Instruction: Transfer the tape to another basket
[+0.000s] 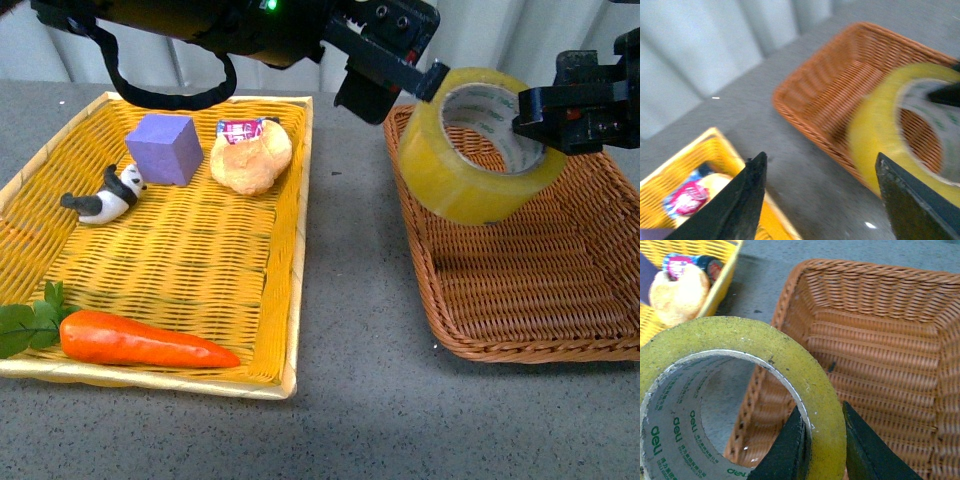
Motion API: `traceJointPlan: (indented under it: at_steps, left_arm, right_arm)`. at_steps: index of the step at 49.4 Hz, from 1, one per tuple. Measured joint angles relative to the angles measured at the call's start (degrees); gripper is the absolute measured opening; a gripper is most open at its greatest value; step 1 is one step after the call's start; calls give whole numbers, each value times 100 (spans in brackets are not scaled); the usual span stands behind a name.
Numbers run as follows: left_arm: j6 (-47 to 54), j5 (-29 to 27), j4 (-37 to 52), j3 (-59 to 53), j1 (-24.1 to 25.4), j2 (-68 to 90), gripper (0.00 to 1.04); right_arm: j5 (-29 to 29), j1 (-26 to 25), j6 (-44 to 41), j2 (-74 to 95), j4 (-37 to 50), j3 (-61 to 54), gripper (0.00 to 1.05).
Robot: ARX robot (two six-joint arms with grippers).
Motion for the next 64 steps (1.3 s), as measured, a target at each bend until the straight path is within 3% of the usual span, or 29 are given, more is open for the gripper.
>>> traceJointPlan:
  at_steps: [6,12,20,36,43,50,55,64]
  left_arm:
    - [-590,-931,619,-184,127,-26,84]
    - [-1019,-1386,817,-365,372,-90,100]
    - [-1593,-1709,1010,-662,632,-175,98]
    - [-2055,-2151,1115,-992,800,-254,98]
    - [-2031,-2337,999,-1093,831,-275,98]
    - [-2111,-2815,1443,-1342,817,-391,98]
    - [-1810,-1945,3672,-2251,1001,-393,77]
    - [-1692,-1637,4352,-3283,1294,-1119,49]
  right_arm:
    - [81,-284,-39,179,-22,103,15]
    - [118,-586,-57,389,-55,164,15]
    - [315,-874,-103,719,-138,184,15]
    - [306,-973,-103,1248,-22,184,15]
    - [203,-977,-11,1213,289,181,40]
    - [474,-1001,-50,887,828,-151,69]
    - [599,-1080,-22,490,1176,-426,89]
    - [1189,-984,125,682,5327,-1864,64]
